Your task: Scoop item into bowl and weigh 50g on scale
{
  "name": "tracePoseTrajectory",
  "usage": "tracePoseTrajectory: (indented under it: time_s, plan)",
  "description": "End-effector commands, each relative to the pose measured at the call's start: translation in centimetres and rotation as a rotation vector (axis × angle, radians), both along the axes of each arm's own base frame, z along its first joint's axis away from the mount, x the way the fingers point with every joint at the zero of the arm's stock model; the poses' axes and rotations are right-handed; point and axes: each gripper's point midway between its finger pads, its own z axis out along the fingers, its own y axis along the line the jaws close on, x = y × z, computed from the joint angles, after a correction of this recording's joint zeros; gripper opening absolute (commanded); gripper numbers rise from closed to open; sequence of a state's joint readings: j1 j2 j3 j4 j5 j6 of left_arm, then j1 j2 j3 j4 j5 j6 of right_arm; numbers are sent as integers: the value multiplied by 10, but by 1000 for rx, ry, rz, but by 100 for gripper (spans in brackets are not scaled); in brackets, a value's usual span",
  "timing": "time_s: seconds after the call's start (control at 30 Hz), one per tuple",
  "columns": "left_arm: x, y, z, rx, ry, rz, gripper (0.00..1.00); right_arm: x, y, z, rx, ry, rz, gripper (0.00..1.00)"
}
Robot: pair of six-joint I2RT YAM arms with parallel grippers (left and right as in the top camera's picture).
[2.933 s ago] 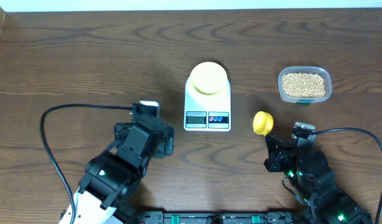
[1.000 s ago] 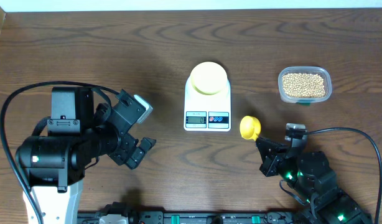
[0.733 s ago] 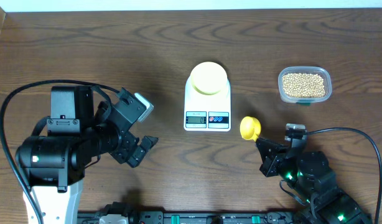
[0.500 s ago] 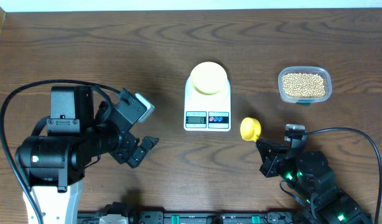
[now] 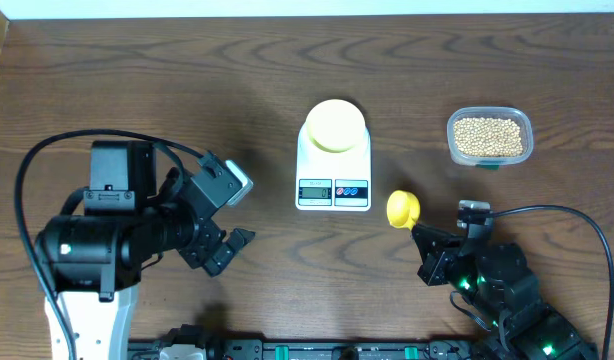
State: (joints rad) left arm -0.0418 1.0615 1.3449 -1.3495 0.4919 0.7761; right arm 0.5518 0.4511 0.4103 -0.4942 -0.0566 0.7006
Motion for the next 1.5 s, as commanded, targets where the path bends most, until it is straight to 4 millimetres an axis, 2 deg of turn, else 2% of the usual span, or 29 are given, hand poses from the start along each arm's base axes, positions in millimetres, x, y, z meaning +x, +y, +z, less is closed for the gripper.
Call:
tracePoseTrajectory:
  time_s: [0.0, 0.43, 0.73, 1.47]
  plan:
    - [-1, -2, -3, -6, -4, -26, 96, -1, -1, 0, 5, 9, -7, 1]
    - [5, -6, 1, -27, -36, -35, 96, -1, -1, 0, 4, 10, -7, 1]
    - [12, -6, -21, -23, -24, -44, 96, -1, -1, 0, 4, 10, -7, 1]
    - [16, -6, -19, -23, -44, -44, 96, -1, -1, 0, 6, 9, -7, 1]
